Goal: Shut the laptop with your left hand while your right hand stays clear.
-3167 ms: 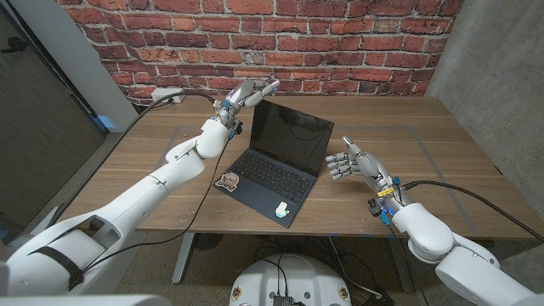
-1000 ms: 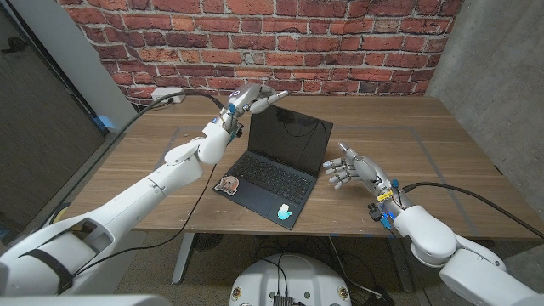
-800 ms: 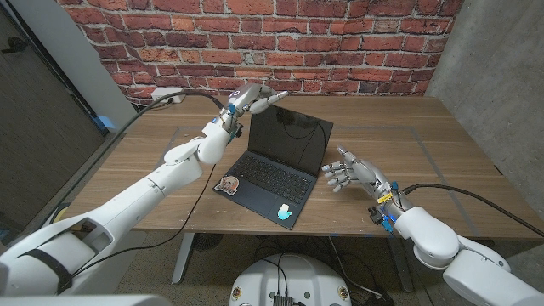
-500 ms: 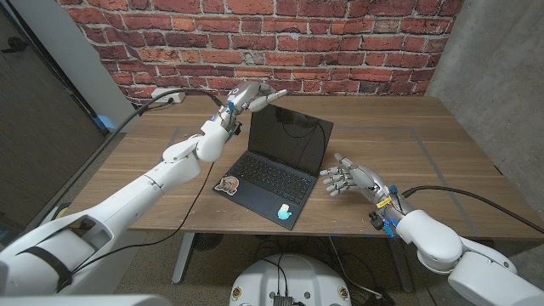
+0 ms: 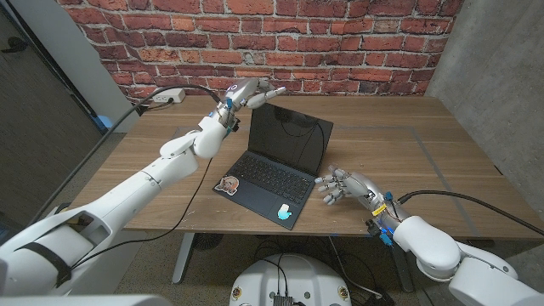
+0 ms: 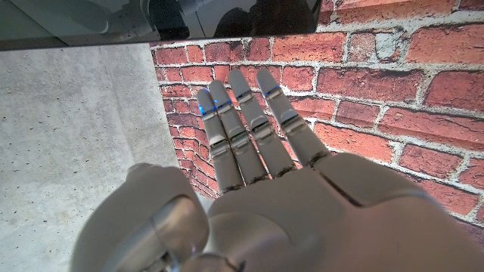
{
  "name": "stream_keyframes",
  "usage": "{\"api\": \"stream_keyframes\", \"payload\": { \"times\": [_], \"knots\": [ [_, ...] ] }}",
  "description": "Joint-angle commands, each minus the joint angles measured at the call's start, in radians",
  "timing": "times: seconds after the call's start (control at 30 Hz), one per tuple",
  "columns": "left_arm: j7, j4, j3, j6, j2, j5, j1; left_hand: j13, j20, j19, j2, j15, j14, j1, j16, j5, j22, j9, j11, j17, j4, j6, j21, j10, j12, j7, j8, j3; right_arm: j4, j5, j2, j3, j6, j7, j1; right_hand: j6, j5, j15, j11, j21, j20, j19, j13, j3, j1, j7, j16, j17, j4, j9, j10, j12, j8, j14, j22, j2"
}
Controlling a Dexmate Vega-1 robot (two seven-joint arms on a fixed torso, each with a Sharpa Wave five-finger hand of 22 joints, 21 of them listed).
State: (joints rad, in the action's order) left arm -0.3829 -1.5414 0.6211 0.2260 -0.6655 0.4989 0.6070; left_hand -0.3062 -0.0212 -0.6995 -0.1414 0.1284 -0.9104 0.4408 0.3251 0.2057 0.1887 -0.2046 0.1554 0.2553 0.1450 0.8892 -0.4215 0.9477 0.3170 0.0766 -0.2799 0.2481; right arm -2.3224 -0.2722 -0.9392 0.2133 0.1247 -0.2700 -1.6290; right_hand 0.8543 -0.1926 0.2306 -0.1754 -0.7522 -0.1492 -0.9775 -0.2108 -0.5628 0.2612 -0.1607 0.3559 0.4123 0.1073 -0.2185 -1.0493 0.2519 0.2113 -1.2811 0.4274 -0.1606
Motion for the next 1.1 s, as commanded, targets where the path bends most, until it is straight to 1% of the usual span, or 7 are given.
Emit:
{"api": "stream_keyframes", "payload": {
  "times": [0.03,0.1,0.2,0.33,0.43,0.6,1.1],
  "knots": [
    [0.016,-0.023,-0.010,-0.002,-0.013,0.001,0.004,-0.004,0.001,0.001,-0.007,0.092,0.006,0.002,-0.002,0.001,0.002,-0.003,-0.002,0.002,-0.002,-0.006,0.002,-0.003,-0.007,0.001,0.005,0.005,-0.018,0.055,-0.038,0.038,0.030,0.003,0.021,0.000,0.016,-0.002,-0.010,-0.156,-0.066,0.070,-0.020,-0.090,0.080,-0.007,0.180,0.283,-0.074,-0.013,-0.005,-0.017,-0.003,-0.002,0.196,-0.014],
    [0.020,-0.029,-0.013,-0.006,-0.016,-0.002,0.009,-0.004,0.000,0.001,-0.008,0.092,0.006,0.002,-0.002,0.001,0.002,-0.003,-0.002,0.002,-0.001,-0.006,0.002,-0.004,-0.007,0.001,0.005,0.005,-0.016,0.055,-0.052,0.041,0.031,0.017,0.025,-0.016,0.021,-0.004,-0.009,-0.208,-0.066,0.100,-0.034,-0.125,0.129,-0.010,0.296,0.471,-0.138,-0.018,0.012,-0.026,-0.010,0.041,0.249,-0.014],
    [0.023,-0.039,-0.017,-0.012,-0.020,-0.004,0.018,-0.004,0.001,0.000,-0.008,0.092,0.005,0.001,-0.003,0.001,0.002,-0.003,-0.002,0.002,-0.001,-0.007,0.002,-0.003,-0.008,0.001,0.005,0.006,-0.014,0.047,-0.074,0.040,0.027,0.043,0.028,-0.031,0.012,-0.004,-0.016,-0.248,-0.068,0.111,-0.041,-0.144,0.189,-0.020,0.357,0.554,-0.210,-0.022,0.036,-0.034,-0.012,0.062,0.288,-0.010],
    [0.021,-0.042,-0.018,-0.012,-0.021,-0.002,0.024,-0.004,0.000,0.000,-0.008,0.092,0.005,0.001,-0.003,0.001,0.002,-0.003,-0.003,0.002,-0.001,-0.006,0.003,-0.003,-0.008,0.002,0.005,0.006,-0.007,0.030,-0.119,0.041,0.027,0.104,0.044,-0.035,-0.002,-0.004,-0.022,-0.326,-0.071,0.040,-0.031,-0.147,0.259,-0.023,0.441,0.594,-0.258,-0.027,0.037,-0.038,-0.010,-0.024,0.337,-0.022],
    [0.019,-0.040,-0.018,-0.009,-0.017,-0.003,0.023,-0.004,0.000,0.000,-0.008,0.092,0.005,0.001,-0.004,0.001,0.002,-0.003,-0.003,0.002,-0.001,-0.004,0.003,-0.003,-0.009,0.001,0.005,0.006,-0.005,0.014,-0.157,0.040,0.027,0.151,0.057,-0.070,-0.036,-0.005,-0.023,-0.360,-0.073,-0.054,-0.013,-0.156,0.382,-0.042,0.434,0.457,-0.287,-0.030,0.070,-0.048,-0.020,-0.094,0.290,-0.013],
    [0.012,-0.038,-0.016,-0.001,-0.013,0.002,0.022,-0.005,0.001,0.002,-0.008,0.092,0.006,0.000,-0.004,0.002,0.002,-0.003,-0.003,0.002,0.000,-0.006,0.004,-0.004,-0.010,0.001,0.005,0.006,0.024,-0.027,-0.206,0.069,0.011,0.266,0.111,-0.120,-0.085,-0.004,-0.026,-0.398,-0.072,-0.105,-0.004,-0.165,0.500,-0.046,0.549,0.443,-0.286,-0.029,0.148,-0.055,-0.026,-0.126,0.270,-0.012],
    [0.009,-0.044,-0.019,-0.010,-0.008,0.009,0.023,-0.006,0.004,0.005,-0.009,0.092,0.009,0.000,-0.008,0.002,0.003,-0.003,-0.003,0.002,0.000,-0.006,0.008,-0.005,-0.014,0.003,0.006,0.008,0.030,-0.081,-0.246,0.123,0.002,0.287,0.143,-0.220,-0.103,-0.005,-0.026,-0.456,-0.073,-0.134,0.006,-0.165,0.549,-0.044,0.660,0.473,-0.262,-0.018,0.273,-0.062,-0.033,-0.125,0.278,-0.026]
  ]
}}
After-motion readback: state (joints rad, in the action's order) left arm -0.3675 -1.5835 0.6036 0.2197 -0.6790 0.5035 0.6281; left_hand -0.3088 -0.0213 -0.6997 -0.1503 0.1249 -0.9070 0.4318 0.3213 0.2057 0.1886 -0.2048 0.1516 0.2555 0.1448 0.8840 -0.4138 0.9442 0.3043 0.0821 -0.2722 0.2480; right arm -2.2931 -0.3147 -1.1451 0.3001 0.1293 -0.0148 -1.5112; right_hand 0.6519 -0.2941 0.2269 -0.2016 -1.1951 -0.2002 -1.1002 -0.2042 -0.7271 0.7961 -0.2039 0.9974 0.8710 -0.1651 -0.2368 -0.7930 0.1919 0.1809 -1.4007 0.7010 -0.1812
